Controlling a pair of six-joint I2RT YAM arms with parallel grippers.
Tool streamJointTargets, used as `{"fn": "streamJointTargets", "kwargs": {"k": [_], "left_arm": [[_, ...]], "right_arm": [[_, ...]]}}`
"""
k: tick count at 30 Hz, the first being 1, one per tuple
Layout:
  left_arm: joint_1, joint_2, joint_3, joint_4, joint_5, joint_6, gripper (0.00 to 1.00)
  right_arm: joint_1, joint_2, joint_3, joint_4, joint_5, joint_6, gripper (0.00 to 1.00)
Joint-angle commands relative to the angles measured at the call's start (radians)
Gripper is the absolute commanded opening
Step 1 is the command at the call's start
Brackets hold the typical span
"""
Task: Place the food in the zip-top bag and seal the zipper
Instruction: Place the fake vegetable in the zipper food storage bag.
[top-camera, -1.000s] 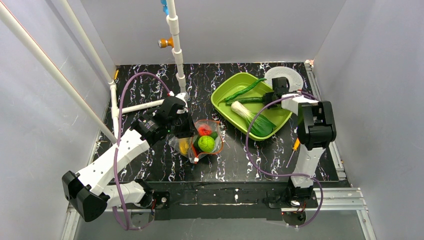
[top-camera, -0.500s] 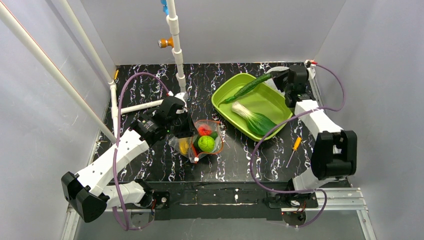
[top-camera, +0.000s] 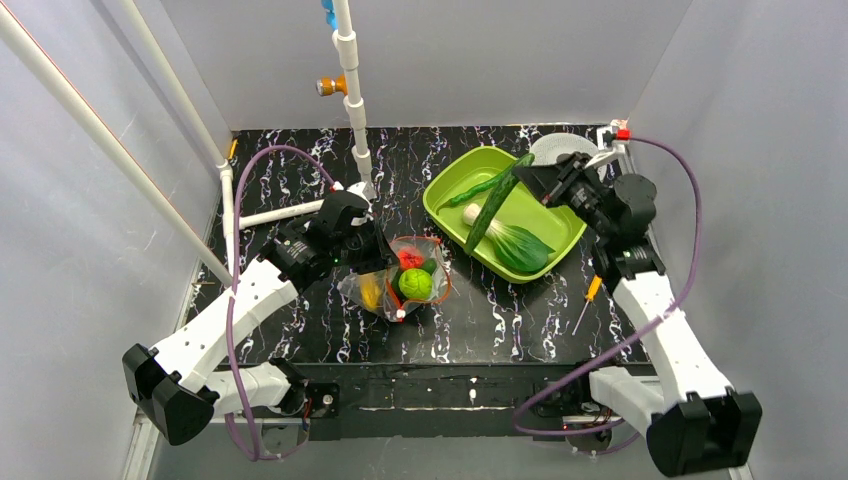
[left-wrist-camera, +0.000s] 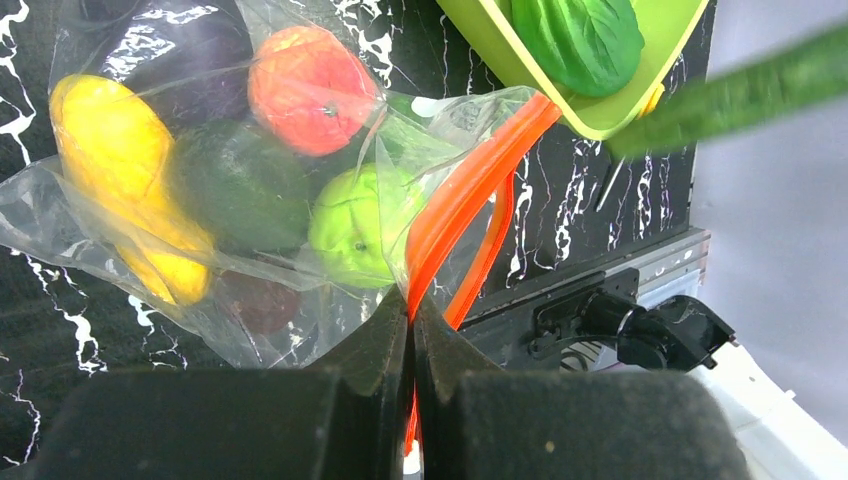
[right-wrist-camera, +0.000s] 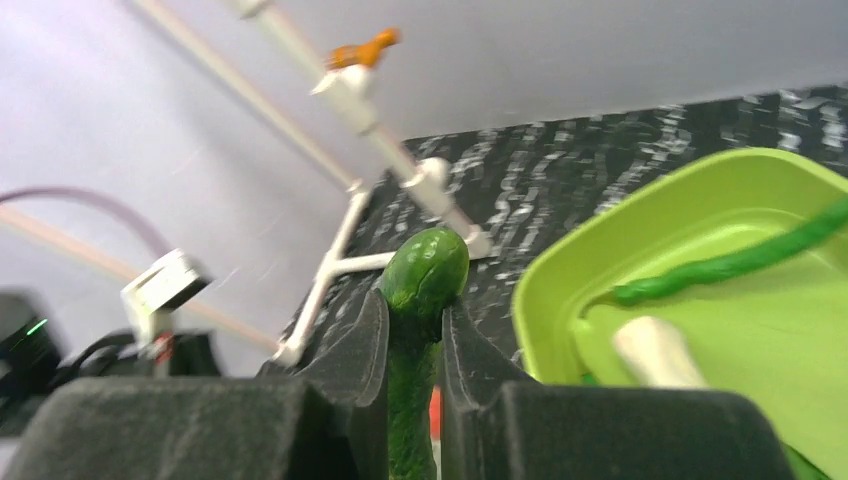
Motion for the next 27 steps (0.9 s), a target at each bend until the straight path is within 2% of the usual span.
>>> {"fn": "streamJointTargets", "kwargs": {"k": [1, 5, 8, 10, 12, 16, 25, 27], "left_arm": [[0.006, -0.021, 0.008, 0.017, 0.016, -0.020, 0.00], [0.006, -0.021, 0.009, 0.028, 0.016, -0.033, 0.00], [0.007, -0.023, 0.008, 0.042, 0.023, -0.051, 0.00], [0.006, -0.026, 0.008, 0.051, 0.030, -0.067, 0.00], [0.006, -0.029, 0.008, 0.058, 0.040, -0.084, 0.00], [0.007, -0.037, -0.005, 0.074, 0.056, -0.119, 0.00], [0.007, -0.057, -0.067, 0.138, 0.069, -0.222, 0.00], [0.008, -0.056, -0.080, 0.159, 0.080, -0.244, 0.00]], "right_arm": [[0.008, -0.138, -0.060, 0.183, -0.244, 0.032, 0.01], [0.058, -0.211, -0.135, 0.332, -0.274, 0.088, 0.01], [0.147, -0.193, -0.164, 0.415, -0.248, 0.132, 0.01], [0.203, -0.159, -0.201, 0.546, -0.211, 0.182, 0.01], [0.251, -0.118, -0.241, 0.676, -0.156, 0.225, 0.01], [0.330, -0.039, -0.306, 0.821, 0.004, 0.256, 0.01], [0.407, 0.104, -0.451, 0.962, 0.271, 0.296, 0.01], [0.412, 0.148, -0.480, 1.040, 0.303, 0.298, 0.01]]}}
